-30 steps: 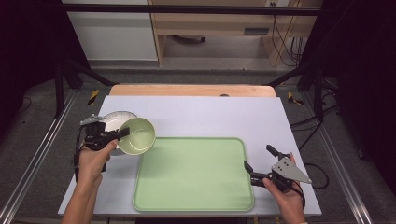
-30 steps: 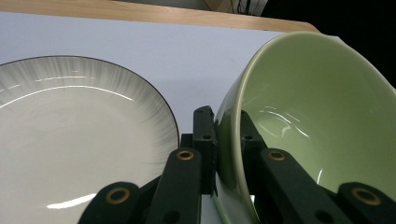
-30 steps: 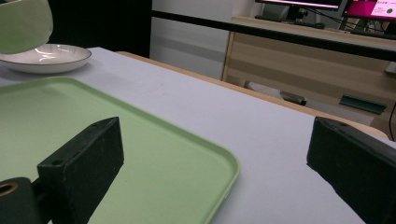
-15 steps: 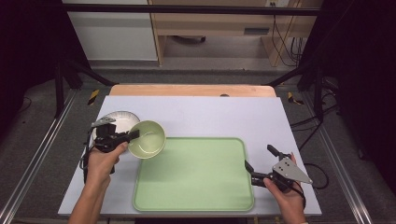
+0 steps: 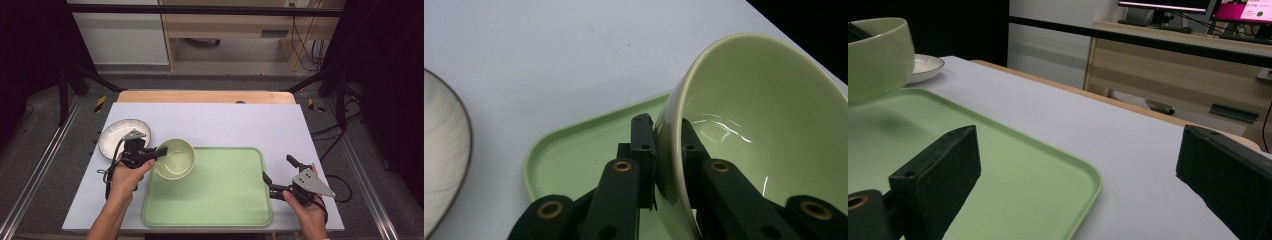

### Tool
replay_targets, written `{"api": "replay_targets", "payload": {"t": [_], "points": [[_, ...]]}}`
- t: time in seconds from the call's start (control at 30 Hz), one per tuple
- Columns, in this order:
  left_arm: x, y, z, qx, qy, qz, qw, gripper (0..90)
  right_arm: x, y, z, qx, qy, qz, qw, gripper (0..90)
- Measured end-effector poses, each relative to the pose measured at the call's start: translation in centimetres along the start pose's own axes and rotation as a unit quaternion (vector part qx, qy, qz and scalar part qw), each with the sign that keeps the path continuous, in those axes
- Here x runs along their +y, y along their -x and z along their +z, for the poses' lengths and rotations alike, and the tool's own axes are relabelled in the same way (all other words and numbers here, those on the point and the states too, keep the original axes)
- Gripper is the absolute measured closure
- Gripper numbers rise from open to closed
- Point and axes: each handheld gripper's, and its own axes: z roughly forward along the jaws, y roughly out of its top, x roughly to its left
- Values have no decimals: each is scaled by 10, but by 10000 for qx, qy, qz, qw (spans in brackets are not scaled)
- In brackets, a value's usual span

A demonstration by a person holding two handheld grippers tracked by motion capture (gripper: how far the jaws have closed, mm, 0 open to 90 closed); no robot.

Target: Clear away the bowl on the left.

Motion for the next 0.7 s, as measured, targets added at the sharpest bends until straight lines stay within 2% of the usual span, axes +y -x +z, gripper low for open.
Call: {"api": "replay_targets", "payload": {"t": [0.13,0.3,0.43,0.7], "points": [[-1,6,5,-57,-45,64,10000,825,0,0,0,18,1,-4,10000,41],[-3,19,17,-151,-198,185,9995,825,0,1,-1,11,-12,35,10000,41],[-5,23,22,-142,-245,204,9994,825,-1,2,0,12,-7,38,10000,42],[-8,35,33,-308,-416,308,9982,825,-1,1,0,15,-13,39,10000,43]]}}
